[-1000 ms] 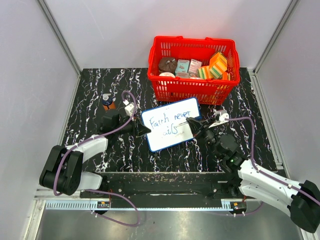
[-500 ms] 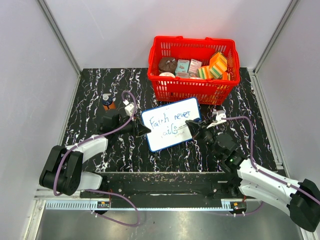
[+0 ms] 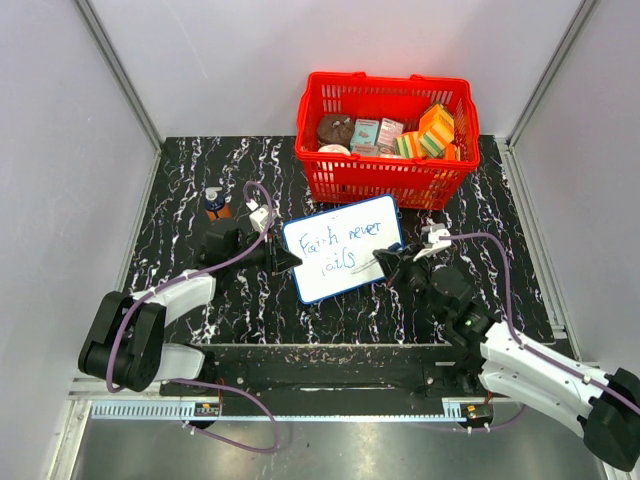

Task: Write a sentence on the whiteboard
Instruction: Write with the whiteboard marker on the whiteboard, then put down the whiteboard marker at the corner of the board.

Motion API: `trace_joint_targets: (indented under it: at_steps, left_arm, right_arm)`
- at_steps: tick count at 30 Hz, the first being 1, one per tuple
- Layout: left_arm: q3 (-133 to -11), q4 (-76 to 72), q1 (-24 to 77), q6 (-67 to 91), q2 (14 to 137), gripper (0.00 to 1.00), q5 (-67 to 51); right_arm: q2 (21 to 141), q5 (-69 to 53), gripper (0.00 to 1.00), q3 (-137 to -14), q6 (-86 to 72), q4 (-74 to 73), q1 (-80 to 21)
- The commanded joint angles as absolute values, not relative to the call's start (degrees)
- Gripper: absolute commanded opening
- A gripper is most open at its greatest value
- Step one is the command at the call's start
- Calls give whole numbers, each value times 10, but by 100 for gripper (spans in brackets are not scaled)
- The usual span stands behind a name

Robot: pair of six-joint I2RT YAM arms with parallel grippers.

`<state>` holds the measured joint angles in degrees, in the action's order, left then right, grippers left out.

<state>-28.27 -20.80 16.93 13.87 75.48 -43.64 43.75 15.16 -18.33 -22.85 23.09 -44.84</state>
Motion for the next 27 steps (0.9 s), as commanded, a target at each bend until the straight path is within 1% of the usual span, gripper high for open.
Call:
trace_joint_targets:
  at_steps: [1,8,14,16,20,22,23,24,27]
  left_arm:
    - [-285,-216,165,63,751,0,-367]
    - [-283,-216,165,62,747,0,-364]
    - [-280,-218,165,62,743,0,-363]
    - [-279,-218,165,63,740,0,-362]
    - [-279,-219,165,63,740,0,-362]
    - [-278,-219,165,63,740,0,-362]
    - [-278,-219,165,63,739,0,-362]
    - [-279,-219,165,63,739,0,-364]
    - [-279,-219,165,63,738,0,-363]
  right_arm:
    - [395,128,0,-207,-241,153,-442]
    - [338,105,0,-212,-262,13,-429]
    - [326,15,0,-223,-287,-44,-385]
    - [337,-41,0,-227,-299,-47,-364]
    - [360,-154,0,-218,-326,-46,-287]
    - [386,-237,0,-207,-341,-42,-227]
    - [397,-266,0,-202,-349,-30,-206]
    - [419,-332,0,-183,-357,-14,-155]
    - [477,-437,0,-144,-394,60,-83]
